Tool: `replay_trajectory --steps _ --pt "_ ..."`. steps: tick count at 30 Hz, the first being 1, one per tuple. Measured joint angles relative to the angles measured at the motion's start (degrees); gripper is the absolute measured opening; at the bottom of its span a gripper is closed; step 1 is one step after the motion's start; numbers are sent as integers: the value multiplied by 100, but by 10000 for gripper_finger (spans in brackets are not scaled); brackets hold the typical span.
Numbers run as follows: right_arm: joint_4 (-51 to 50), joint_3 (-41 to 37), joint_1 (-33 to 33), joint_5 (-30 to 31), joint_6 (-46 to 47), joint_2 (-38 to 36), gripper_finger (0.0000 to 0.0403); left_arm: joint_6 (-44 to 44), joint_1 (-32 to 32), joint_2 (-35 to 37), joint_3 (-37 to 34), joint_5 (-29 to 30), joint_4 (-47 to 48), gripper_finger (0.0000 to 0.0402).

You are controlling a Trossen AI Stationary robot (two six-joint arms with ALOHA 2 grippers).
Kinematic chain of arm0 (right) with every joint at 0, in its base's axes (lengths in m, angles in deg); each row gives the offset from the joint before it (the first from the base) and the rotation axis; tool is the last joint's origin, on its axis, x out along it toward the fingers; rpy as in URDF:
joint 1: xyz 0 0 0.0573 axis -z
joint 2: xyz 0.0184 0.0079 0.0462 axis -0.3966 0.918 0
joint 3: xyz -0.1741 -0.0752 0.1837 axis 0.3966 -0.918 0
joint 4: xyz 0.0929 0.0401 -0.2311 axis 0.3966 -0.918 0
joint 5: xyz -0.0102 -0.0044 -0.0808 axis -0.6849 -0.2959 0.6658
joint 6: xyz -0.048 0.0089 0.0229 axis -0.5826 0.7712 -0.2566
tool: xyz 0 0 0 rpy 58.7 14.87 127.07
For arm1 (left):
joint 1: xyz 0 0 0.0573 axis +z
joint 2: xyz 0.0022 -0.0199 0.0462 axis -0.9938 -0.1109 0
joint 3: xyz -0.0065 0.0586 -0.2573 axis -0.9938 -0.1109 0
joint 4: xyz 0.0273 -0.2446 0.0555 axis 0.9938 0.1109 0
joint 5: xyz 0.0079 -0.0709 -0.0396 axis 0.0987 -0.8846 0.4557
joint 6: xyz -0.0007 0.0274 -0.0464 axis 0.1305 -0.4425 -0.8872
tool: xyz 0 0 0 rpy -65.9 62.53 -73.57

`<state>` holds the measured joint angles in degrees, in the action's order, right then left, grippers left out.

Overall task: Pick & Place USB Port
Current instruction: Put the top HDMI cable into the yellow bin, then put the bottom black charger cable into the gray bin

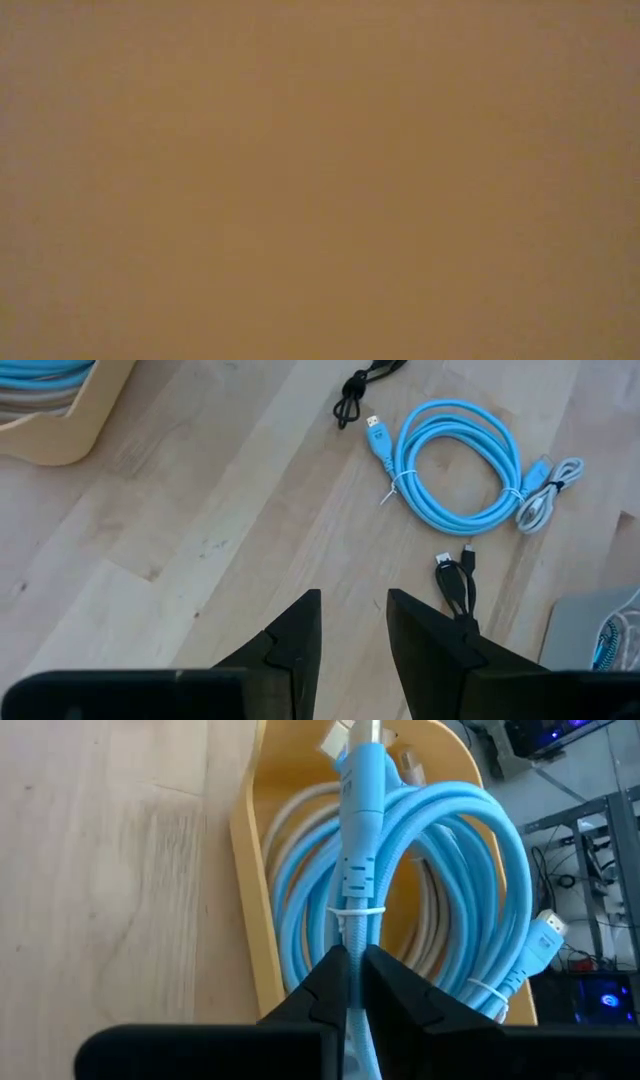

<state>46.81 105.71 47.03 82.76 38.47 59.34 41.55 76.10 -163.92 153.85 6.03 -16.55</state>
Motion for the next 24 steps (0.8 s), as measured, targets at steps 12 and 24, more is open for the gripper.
replay_trajectory --steps 12,24 --pt "3 0 1 -243 568 0 86 -2 0 0 0 1 0 120" --pt "-5 28 -295 687 700 -491 189 20 20 0 0 3 -10 120"
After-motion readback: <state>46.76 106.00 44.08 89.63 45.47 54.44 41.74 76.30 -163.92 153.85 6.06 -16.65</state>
